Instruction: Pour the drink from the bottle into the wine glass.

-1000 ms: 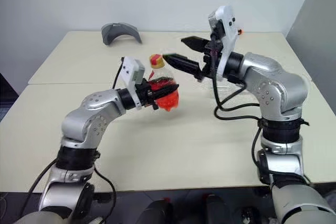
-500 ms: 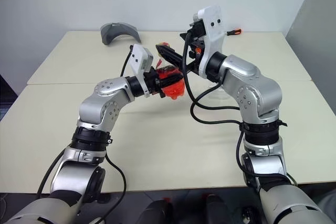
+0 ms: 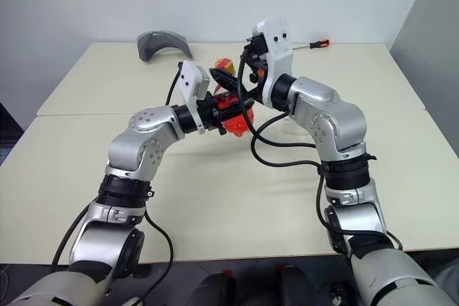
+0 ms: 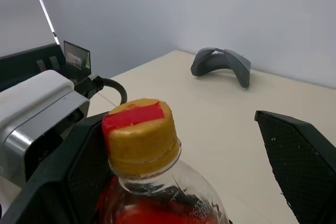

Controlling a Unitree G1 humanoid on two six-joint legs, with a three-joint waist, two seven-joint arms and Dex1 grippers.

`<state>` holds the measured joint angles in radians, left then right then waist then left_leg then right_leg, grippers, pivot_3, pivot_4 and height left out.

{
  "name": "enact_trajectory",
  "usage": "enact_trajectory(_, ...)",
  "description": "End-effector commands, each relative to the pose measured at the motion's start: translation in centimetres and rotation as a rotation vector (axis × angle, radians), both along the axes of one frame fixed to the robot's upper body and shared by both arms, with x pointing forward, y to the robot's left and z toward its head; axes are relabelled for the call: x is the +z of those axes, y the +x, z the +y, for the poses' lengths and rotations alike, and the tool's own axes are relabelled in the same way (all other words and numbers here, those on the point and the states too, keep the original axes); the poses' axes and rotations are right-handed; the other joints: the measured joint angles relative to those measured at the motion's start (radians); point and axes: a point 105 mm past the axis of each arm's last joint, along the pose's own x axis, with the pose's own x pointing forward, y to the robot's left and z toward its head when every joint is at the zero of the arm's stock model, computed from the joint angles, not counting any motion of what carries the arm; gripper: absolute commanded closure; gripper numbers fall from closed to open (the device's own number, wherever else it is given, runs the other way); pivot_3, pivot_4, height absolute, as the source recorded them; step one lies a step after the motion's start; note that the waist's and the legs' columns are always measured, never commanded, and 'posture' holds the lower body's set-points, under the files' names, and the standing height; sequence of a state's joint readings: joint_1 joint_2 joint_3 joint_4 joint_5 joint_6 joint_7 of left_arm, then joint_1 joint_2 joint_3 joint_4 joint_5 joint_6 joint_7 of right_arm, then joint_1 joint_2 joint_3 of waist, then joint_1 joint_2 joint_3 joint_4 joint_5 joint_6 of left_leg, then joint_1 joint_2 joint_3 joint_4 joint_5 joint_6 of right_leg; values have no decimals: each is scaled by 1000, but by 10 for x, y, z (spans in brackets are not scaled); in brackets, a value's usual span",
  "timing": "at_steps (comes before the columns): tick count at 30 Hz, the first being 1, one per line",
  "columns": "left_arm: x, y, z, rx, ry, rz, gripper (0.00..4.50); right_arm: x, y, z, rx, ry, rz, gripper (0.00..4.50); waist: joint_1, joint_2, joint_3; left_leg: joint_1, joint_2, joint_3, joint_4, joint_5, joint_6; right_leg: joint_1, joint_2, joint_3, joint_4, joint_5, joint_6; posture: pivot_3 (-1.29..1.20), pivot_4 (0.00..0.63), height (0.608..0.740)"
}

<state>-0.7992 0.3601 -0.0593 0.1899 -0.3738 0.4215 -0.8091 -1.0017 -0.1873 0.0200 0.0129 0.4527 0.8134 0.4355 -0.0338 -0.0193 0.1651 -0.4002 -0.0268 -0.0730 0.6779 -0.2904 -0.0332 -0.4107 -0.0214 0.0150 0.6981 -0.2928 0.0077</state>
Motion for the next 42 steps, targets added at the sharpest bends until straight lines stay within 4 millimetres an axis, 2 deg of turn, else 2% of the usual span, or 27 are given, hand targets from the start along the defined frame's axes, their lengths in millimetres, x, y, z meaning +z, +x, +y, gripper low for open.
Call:
enact_trajectory(1, 20, -6, 1, -10, -27, -72, 3216, 26, -4, -2, 2, 47, -82, 0, 0, 0, 0, 0, 0, 0, 0, 0, 0, 0, 0, 0, 0, 0, 0, 0, 150, 740)
enact_trajectory(8, 22, -5, -4, -18, -30, -78, 3217, 29, -3, 8, 12, 47, -92, 0, 0, 0, 0, 0, 0, 0, 0, 0, 0, 0, 0, 0, 0, 0, 0, 0, 150, 740)
enact_trajectory(12, 22, -5, -4, -20, -32, -78, 3217, 28, 3, 5, -23, 20, -108, 0, 0, 0, 0, 0, 0, 0, 0, 0, 0, 0, 0, 0, 0, 0, 0, 0, 150, 740)
enact_trajectory(19, 24, -2, 3, 2, -27, -83, 3224, 19, 2, -22, -56, -59, -126, 0, 1, 0, 0, 0, 0, 0, 0, 0, 0, 0, 0, 0, 0, 0, 0, 0, 150, 740)
enact_trajectory(25, 27, 0, 3, 3, -30, -90, 3224, 14, 6, -56, -128, -115, -122, 0, 1, 0, 0, 0, 0, 0, 0, 0, 0, 0, 0, 0, 0, 0, 0, 0, 150, 740)
enact_trajectory(28, 28, 0, 2, 1, -31, -91, 3224, 14, 7, -67, -152, -124, -117, 0, 2, 0, 0, 0, 0, 0, 0, 0, 0, 0, 0, 0, 0, 0, 0, 0, 150, 740)
enact_trajectory(31, 28, -1, 0, -5, -35, -91, 3224, 9, 9, -97, -218, -170, -104, 0, 2, 0, 0, -1, 0, 0, 0, 0, 0, 0, 0, 0, 0, 0, 0, 0, 150, 740)
enact_trajectory(33, 28, -1, 0, -6, -36, -91, 3224, 7, 7, -103, -227, -188, -102, 0, 3, 0, 0, -1, 0, 0, 0, 0, 0, 0, 0, 0, -1, 0, 0, 0, 150, 740)
enact_trajectory(37, 28, 0, 0, -7, -36, -91, 3224, 4, -2, -95, -161, -182, -90, 0, -2, 0, 0, 0, 0, 1, 0, 0, 1, 0, 0, 1, 0, 0, 0, 0, 150, 740)
enact_trajectory(42, 27, -1, -1, -11, -34, -89, 3224, 8, -14, -64, -57, -116, -98, 0, -6, 0, 0, 0, 2, 1, 0, 0, 0, 0, 1, 0, 0, 0, 0, 0, 150, 740)
